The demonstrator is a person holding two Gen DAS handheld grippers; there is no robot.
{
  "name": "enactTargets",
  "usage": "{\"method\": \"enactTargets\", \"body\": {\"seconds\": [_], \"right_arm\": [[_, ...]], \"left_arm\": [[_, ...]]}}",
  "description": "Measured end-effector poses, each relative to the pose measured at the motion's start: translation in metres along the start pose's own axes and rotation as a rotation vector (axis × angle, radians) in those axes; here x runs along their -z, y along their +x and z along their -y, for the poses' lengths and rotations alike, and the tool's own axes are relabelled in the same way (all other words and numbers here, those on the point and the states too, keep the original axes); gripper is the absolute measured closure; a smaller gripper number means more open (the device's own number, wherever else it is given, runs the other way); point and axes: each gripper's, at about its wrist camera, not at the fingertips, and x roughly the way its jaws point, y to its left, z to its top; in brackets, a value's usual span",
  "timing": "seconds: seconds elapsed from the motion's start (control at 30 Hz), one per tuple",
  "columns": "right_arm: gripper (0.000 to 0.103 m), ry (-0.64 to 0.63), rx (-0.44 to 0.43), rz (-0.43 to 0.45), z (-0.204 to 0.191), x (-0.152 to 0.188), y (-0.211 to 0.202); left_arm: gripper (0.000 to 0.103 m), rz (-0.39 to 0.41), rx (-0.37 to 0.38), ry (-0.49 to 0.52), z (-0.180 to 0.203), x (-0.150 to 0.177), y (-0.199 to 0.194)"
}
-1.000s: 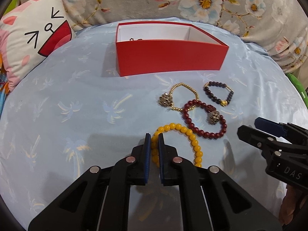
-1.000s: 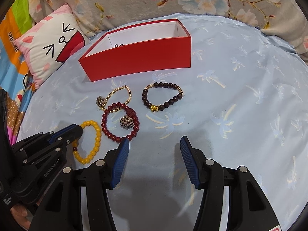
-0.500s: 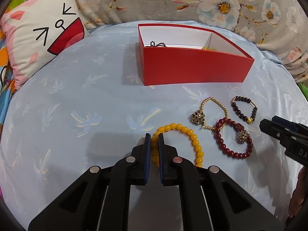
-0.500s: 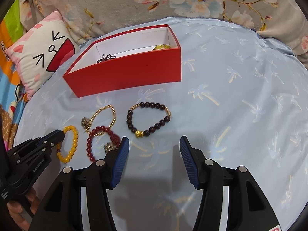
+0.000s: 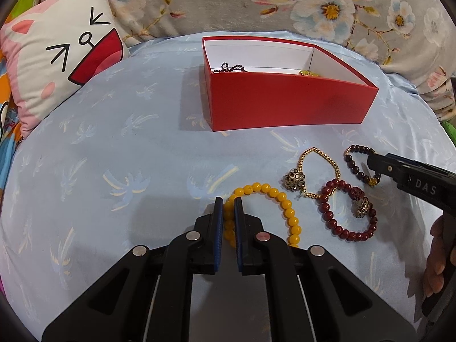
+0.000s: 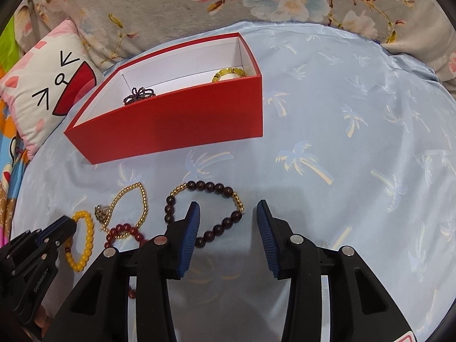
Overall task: Organize jewelry
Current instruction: 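Grasp the dark brown bead bracelet with the right gripper while the left gripper holds the yellow bracelet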
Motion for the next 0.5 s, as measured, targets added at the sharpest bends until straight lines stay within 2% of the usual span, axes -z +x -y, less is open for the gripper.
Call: {"method": "enactTargets", "body": {"seconds": [0.13,0.33,0.4,0.5], "right_arm": [[0.065,-0.017,0.006,0.005,-0.005,-0.006,0.006],[0.081,-0.059,0.052,0.020,-0.010,-0.006,0.009],[0.090,-0.055,0.055,0.022,-0.009,-0.005,0.008],[0.094,-0.041,0.043,0.015,-0.006,-0.002,0.005]], "left_arm": [[0.096,0.000,-0.002,0.002,0.001,-0.001,0.001],[0.095,-0.001,-0.007,0.008,0.003,-0.001,0.001],[0.095,-0.002,-0.007,0.008,0.003,-0.001,0.001],[0.095,-0.002,-0.011,0.011,0.004,-0.002,0.002]]}}
